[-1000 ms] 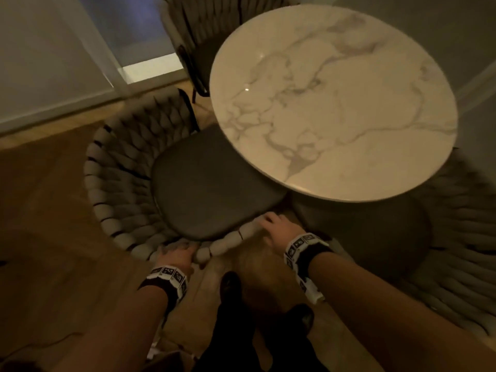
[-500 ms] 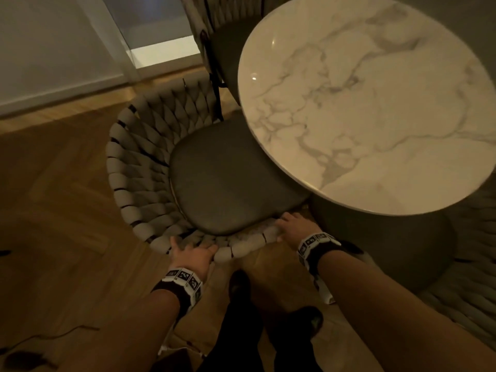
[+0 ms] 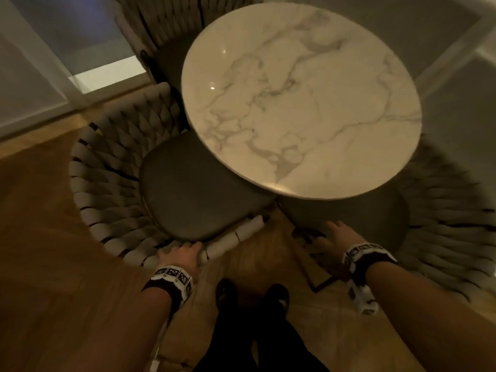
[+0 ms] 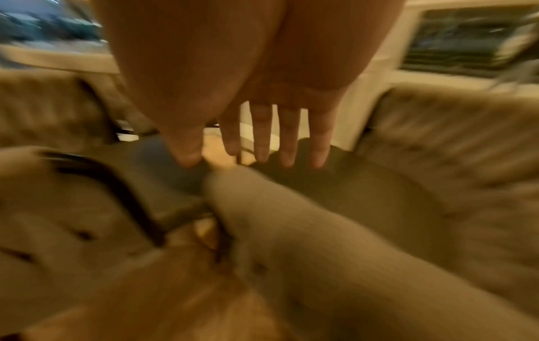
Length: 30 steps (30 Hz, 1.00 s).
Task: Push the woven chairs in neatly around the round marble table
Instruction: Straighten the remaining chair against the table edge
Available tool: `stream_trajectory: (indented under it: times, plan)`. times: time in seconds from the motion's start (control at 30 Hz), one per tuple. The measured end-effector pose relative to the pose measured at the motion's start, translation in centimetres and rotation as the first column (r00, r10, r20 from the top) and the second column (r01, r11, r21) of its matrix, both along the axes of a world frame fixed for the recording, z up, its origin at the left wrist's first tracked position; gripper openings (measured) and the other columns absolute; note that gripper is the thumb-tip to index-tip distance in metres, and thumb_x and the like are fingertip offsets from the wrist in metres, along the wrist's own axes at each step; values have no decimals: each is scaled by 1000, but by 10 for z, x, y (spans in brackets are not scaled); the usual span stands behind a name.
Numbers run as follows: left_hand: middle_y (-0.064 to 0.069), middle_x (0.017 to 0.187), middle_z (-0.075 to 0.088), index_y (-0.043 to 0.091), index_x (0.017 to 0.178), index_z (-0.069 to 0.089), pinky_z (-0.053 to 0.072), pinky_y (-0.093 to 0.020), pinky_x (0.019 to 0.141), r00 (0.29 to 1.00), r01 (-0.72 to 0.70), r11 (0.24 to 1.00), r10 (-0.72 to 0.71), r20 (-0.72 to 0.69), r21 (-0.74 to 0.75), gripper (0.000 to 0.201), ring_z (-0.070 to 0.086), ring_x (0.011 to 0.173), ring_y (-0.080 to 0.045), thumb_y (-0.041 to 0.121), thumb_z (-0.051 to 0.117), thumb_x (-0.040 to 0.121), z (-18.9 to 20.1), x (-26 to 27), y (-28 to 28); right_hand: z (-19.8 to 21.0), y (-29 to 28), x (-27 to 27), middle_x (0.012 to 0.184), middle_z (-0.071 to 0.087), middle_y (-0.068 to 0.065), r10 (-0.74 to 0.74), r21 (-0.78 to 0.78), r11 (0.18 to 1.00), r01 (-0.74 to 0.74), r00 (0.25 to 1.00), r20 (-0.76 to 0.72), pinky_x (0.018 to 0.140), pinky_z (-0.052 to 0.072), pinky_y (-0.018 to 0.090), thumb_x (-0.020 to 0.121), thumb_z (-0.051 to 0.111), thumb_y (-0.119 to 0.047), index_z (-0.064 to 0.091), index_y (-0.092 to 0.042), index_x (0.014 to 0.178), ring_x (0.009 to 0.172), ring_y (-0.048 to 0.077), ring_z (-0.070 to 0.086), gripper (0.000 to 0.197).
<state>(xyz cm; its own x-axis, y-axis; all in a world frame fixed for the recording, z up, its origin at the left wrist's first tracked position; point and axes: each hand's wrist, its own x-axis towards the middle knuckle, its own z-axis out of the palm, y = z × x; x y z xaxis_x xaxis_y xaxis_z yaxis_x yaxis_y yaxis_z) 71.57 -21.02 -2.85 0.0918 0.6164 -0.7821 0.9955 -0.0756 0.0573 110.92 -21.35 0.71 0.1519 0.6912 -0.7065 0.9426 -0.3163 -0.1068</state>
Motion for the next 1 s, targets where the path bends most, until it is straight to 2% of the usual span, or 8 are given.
stream_trajectory:
  times: [0.1,0.17,0.23,0.3,0.4,0.5,0.8,1.0]
  plan:
    - [-4,136,52,35,133,36,42,-53,102,996,-56,998,54,67,20,58,50,121,-29,55,49,80,-3,18,0,8,-55,54,142,42,5,-118,-72,990,121,992,44,102,42,39,77,55,-70,32,-26,143,125,27,47,82]
    - [-6,136,52,34,134,36,44,-51,102,992,-114,993,114,60,-1,55,51,121,-30,52,47,83,-6,28,-1,0,-91,85,144,43,6,-117,-176,976,132,989,91,104,41,38,73,60,-68,30,-27,144,127,27,47,87]
    - [-8,137,50,34,139,32,43,-50,103,988,-150,989,150,22,-10,59,50,123,-32,49,50,85,-7,33,-1,-14,-123,107,143,45,4,-93,-244,962,122,988,126,103,41,39,71,57,-69,29,-33,142,125,27,48,84]
    - [-8,136,51,35,141,30,43,-49,103,984,-179,984,179,3,-9,63,51,122,-32,50,51,84,-7,36,-2,-26,-143,119,142,47,2,-74,-221,969,111,983,168,101,43,42,81,53,-61,28,-38,142,123,28,50,69]
    - [-7,134,54,37,138,35,44,-46,101,983,-184,983,184,4,0,67,53,119,-33,56,52,76,-6,39,-4,-35,-146,123,135,53,2,-84,-186,975,121,977,198,95,48,48,86,48,-50,35,-41,136,115,29,55,52]
    - [-9,127,59,36,135,40,49,-43,95,987,-163,986,163,3,19,57,57,113,-32,45,58,82,-5,43,-1,-39,-142,117,129,55,2,-96,-184,975,125,983,158,92,49,48,86,48,-48,41,-38,130,111,29,57,46]
    - [-12,121,64,32,127,51,50,-39,92,986,-160,986,157,48,53,47,61,108,-34,44,59,83,-3,49,-3,-23,-138,102,132,53,7,-75,-185,977,102,986,146,95,47,45,92,46,-37,41,-29,134,116,32,54,43]
    - [-10,127,61,33,136,42,51,-43,94,989,-148,989,148,0,25,57,59,111,-34,42,59,82,-8,49,0,-17,-138,98,130,55,8,-62,-214,973,84,992,109,94,48,44,91,53,-39,42,-27,133,114,31,56,45]
